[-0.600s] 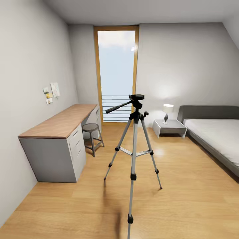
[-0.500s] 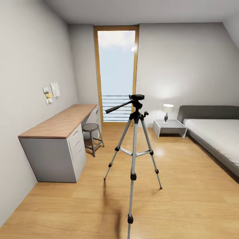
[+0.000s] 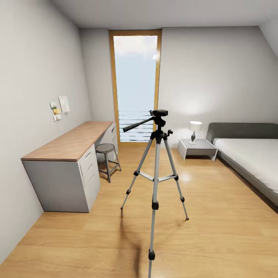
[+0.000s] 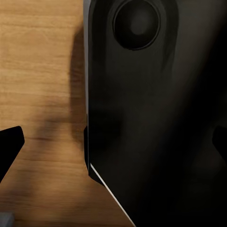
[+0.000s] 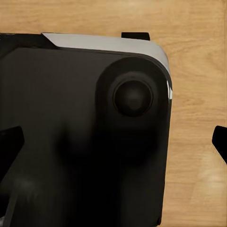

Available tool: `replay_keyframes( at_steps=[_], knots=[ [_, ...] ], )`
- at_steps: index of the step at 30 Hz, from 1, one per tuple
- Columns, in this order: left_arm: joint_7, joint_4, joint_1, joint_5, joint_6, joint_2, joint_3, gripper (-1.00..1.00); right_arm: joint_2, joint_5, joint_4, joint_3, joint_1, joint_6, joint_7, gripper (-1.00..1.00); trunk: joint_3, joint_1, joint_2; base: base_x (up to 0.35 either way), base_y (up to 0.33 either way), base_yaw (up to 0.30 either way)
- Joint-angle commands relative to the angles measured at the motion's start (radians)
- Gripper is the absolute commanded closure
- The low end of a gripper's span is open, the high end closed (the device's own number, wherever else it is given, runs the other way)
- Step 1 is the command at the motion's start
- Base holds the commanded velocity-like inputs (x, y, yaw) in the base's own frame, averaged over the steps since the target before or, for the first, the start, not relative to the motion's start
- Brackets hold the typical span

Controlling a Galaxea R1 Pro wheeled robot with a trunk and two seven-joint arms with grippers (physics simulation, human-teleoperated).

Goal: Attach the digital camera to the camera tripod in the bedroom.

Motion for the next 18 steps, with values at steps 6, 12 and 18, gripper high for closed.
replay_keyframes(
  at_steps=[6,12,18],
  knots=[
    [-0.003,-0.001,0.0,0.004,0.0,0.0,0.001,-1.0,0.0,0.0,-0.001,0.0,0.0,0.002,0.001,-1.0,-0.001,0.0,0.0,0.0,0.0,0.0],
    [-0.003,-0.001,0.0,0.004,0.0,0.0,0.001,-1.0,0.0,0.0,-0.001,0.0,0.0,0.002,0.001,-1.0,-0.001,0.0,0.0,0.0,0.0,0.0],
    [-0.003,-0.001,0.0,0.004,0.0,0.0,0.001,-1.0,0.0,0.0,-0.001,0.0,0.0,0.002,0.001,-1.0,-0.001,0.0,0.0,0.0,0.0,0.0]
  ],
)
